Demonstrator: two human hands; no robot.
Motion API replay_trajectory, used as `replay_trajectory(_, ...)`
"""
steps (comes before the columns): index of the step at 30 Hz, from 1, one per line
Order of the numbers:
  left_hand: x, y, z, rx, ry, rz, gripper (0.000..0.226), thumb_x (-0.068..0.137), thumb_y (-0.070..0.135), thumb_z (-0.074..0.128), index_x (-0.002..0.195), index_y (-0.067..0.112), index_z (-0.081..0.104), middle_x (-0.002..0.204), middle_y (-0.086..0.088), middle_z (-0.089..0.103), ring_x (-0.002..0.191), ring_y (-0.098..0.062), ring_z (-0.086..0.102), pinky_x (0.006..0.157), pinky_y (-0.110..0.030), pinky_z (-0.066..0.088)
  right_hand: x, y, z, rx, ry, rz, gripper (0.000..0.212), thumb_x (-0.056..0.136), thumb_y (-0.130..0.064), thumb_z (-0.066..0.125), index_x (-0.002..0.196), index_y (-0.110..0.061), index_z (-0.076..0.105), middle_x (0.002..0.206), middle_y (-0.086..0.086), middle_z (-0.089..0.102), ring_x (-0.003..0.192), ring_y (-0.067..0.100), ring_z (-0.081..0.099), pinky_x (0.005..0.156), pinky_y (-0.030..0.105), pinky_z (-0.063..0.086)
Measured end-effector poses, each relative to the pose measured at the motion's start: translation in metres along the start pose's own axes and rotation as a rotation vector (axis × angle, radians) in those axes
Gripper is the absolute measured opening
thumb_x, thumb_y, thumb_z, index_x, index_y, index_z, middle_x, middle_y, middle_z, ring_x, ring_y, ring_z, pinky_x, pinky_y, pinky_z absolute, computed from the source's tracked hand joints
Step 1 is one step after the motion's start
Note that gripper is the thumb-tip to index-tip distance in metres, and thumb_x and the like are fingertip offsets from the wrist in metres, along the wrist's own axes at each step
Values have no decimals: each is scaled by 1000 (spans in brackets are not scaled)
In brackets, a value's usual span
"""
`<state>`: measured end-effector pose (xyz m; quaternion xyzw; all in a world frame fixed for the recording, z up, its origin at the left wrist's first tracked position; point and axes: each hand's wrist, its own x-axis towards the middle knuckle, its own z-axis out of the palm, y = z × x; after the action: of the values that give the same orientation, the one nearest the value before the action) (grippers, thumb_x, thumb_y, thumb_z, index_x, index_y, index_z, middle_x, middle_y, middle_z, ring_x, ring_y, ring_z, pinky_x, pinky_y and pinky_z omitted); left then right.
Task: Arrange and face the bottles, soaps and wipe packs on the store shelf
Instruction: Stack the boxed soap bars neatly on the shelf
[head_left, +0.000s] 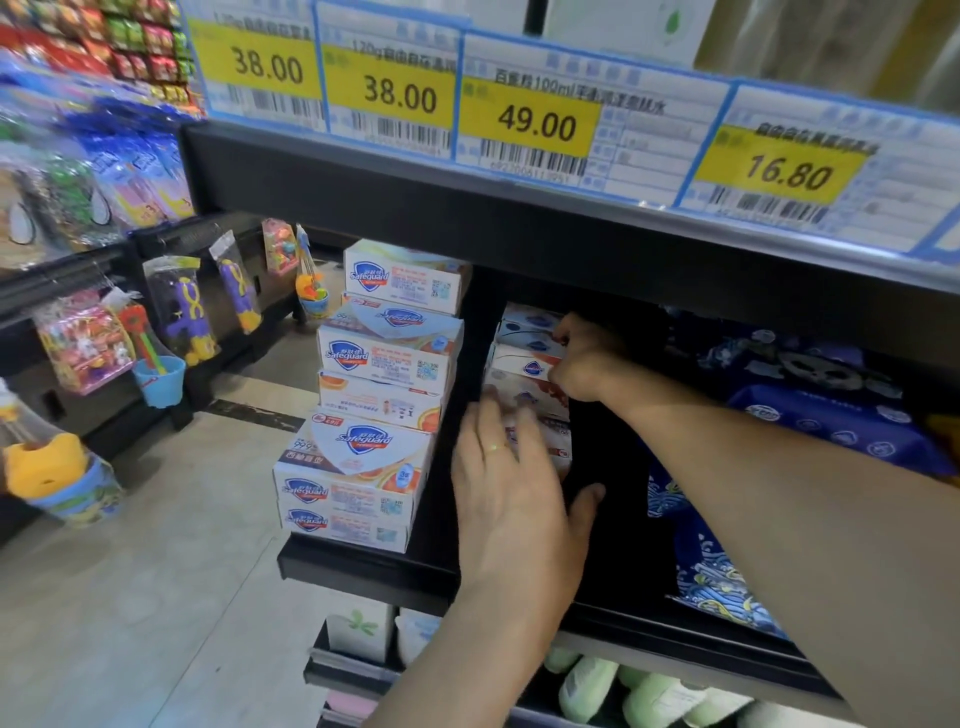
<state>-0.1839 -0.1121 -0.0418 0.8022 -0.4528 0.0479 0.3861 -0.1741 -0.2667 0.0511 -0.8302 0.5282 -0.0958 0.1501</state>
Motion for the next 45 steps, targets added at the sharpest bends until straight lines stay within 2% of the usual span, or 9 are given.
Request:
replay_trajectory(6, -31, 11, -49, -72, 18, 210, 80, 86, 45, 67, 153, 23, 31, 157, 0, 29, 146, -21, 27, 122, -36, 30, -25, -16, -20, 131, 85, -112, 50, 98, -9, 59, 145, -22, 50, 148, 9, 48, 134, 28, 50, 100, 28, 42)
replay_trajectory(11, -39, -9, -107, -107, 102, 159, 60, 86, 49, 57, 143, 42, 38, 145, 18, 37, 135, -8, 31, 110, -28, 30, -65, -29, -27, 398, 166, -295, 25, 95, -33, 64, 119, -37, 67, 121, -14, 63, 108, 8, 62, 80, 13, 43)
replay_trajectory(14, -38, -43, -131, 85, 177, -35, 71, 75, 63, 57, 140, 38, 46, 146, 3, 48, 134, -27, 39, 108, -50, 37, -93, -32, -25, 478, 77, -373, 26, 88, -49, 72, 111, -41, 64, 121, -22, 59, 104, 2, 61, 81, 20, 50)
replay_trajectory(17, -35, -69, -144, 176, 129, -202, 81, 67, 73, 59, 139, 38, 47, 148, -4, 47, 134, -33, 37, 107, -56, 37, -109, -34, -20, 403, 27, -411, 37, 82, -56, 76, 113, -44, 58, 127, -20, 54, 107, 1, 58, 82, 25, 53)
replay_trajectory(24, -27, -75, -138, 210, 45, -251, 89, 67, 82, 58, 139, 34, 40, 139, 0, 51, 129, -25, 40, 102, -46, 39, -112, -54, -6, 349, 25, -417, 39, 81, -52, 79, 110, -40, 56, 125, -13, 55, 100, 9, 57, 70, 23, 44)
replay_trajectory(35, -26, -79, -131, 23, 57, -247, 82, 64, 68, 66, 133, 32, 42, 126, 1, 58, 115, -22, 50, 80, -32, 40, -115, -62, -13, 376, 62, -368, 35, 83, -37, 84, 104, -36, 56, 118, -16, 62, 95, 9, 65, 70, 28, 58)
replay_trajectory(39, -35, -71, -147, 23, 78, -252, 82, 61, 69, 62, 133, 37, 38, 125, 3, 57, 113, -23, 48, 77, -33, 37, -128, -38, -30, 380, 96, -383, 35, 84, -38, 83, 109, -38, 59, 116, -17, 61, 91, 7, 66, 65, 16, 52)
replay_trajectory(43, -52, -48, -168, -54, 132, -178, 81, 59, 66, 67, 131, 44, 36, 122, 10, 53, 111, -17, 42, 74, -29, 35, -139, -8, -50, 416, 80, -380, 35, 82, -37, 83, 105, -43, 59, 112, -16, 63, 89, 13, 68, 77, 31, 56)
replay_trajectory(45, -60, -33, -169, -127, 137, -136, 83, 57, 67, 66, 132, 47, 37, 118, 18, 49, 106, -7, 39, 70, -15, 35, -138, 3, -58, 377, 94, -348, 35, 81, -38, 83, 105, -44, 59, 111, -15, 64, 89, 15, 67, 76, 31, 52)
